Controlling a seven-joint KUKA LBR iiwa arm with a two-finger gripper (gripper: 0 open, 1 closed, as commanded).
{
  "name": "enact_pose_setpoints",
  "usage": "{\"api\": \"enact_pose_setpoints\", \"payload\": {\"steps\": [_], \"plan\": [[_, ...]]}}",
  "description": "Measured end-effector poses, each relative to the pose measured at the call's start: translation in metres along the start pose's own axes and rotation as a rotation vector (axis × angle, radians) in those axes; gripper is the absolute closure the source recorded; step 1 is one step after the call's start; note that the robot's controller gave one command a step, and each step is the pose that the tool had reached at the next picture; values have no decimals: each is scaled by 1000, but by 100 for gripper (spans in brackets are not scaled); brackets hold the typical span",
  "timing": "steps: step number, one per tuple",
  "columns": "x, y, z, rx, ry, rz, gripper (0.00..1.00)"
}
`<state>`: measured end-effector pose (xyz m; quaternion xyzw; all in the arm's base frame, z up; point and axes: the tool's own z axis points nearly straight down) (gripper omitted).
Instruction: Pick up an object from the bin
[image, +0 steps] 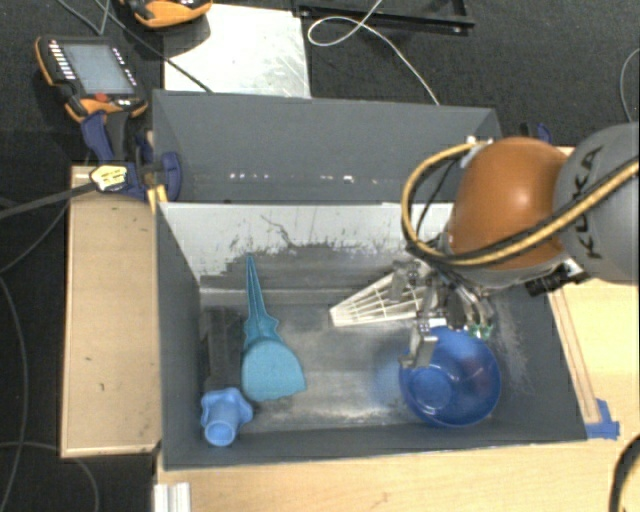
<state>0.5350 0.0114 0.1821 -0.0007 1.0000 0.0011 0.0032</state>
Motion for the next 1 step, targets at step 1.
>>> {"api": "enact_pose_setpoints", "payload": {"steps": [1], "plan": [[4, -30, 78, 2, 6, -502, 100]]}}
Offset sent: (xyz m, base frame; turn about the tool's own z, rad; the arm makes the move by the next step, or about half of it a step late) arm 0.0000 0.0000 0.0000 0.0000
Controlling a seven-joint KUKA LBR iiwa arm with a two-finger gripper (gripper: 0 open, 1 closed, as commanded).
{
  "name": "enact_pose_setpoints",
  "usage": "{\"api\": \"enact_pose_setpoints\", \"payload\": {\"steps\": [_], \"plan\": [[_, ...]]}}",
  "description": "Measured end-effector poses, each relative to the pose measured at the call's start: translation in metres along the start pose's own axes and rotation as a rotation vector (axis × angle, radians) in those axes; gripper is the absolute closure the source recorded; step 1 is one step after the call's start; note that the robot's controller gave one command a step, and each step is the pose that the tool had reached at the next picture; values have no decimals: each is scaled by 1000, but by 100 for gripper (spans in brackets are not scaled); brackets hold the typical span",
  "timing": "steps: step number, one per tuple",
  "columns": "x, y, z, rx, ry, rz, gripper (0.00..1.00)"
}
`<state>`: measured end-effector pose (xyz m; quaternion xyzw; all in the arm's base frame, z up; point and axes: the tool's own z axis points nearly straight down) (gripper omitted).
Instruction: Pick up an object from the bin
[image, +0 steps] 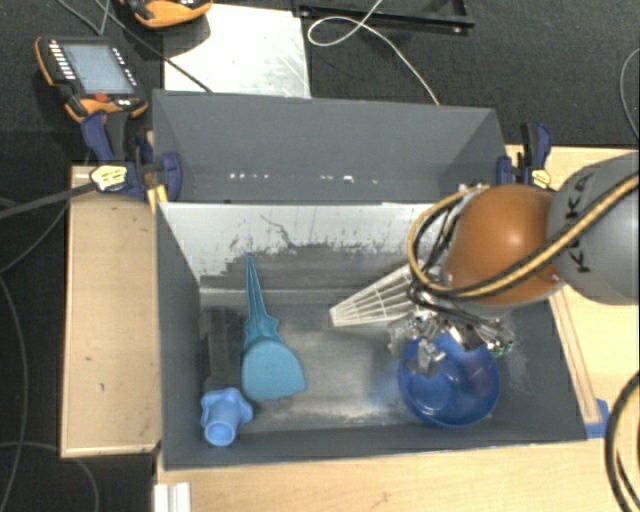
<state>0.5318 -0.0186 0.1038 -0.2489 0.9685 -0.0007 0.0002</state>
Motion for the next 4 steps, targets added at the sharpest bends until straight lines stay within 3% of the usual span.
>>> {"api": "enact_pose_setpoints", "payload": {"steps": [1, 2, 3, 4], "plan": [[0, 0, 0, 0, 0, 2, 100], [11, -14, -58, 6, -9, 17, 100], [14, -11, -47, 1, -11, 21, 100], [18, -29, -88, 10, -17, 15, 100]]}}
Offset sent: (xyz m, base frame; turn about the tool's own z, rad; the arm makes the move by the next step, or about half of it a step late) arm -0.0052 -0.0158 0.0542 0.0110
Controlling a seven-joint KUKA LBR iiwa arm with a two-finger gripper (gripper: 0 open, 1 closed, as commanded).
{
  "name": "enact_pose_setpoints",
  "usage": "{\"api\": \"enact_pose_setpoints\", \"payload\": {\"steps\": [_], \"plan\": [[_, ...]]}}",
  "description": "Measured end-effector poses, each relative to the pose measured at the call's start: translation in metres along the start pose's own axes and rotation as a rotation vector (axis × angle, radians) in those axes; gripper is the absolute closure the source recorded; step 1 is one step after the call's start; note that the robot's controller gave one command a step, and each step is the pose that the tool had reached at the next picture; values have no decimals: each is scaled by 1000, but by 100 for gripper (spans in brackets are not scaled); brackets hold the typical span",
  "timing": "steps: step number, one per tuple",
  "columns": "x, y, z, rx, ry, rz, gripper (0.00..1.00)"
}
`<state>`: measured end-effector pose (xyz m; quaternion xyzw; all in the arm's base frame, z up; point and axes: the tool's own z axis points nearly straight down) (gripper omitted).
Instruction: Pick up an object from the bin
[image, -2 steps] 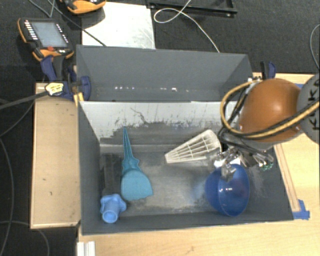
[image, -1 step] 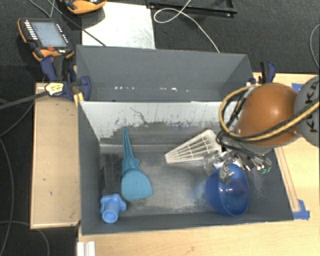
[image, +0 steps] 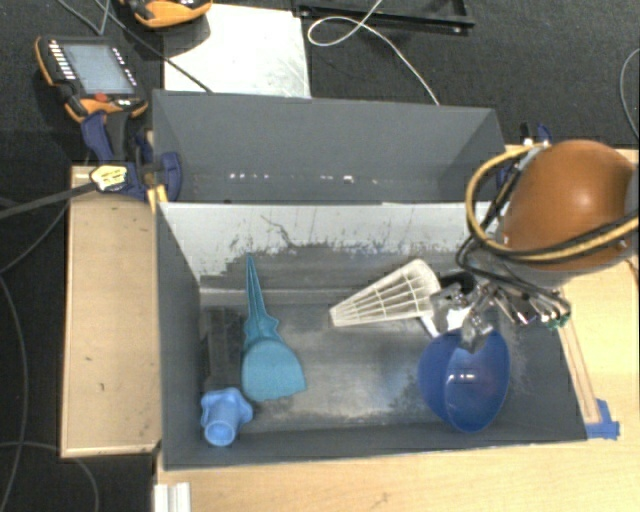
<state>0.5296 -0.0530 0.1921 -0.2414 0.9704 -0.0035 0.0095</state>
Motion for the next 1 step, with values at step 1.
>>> {"api": "enact_pose_setpoints", "payload": {"steps": [1], "plan": [[1, 21, -28, -8, 1, -26, 100]]}}
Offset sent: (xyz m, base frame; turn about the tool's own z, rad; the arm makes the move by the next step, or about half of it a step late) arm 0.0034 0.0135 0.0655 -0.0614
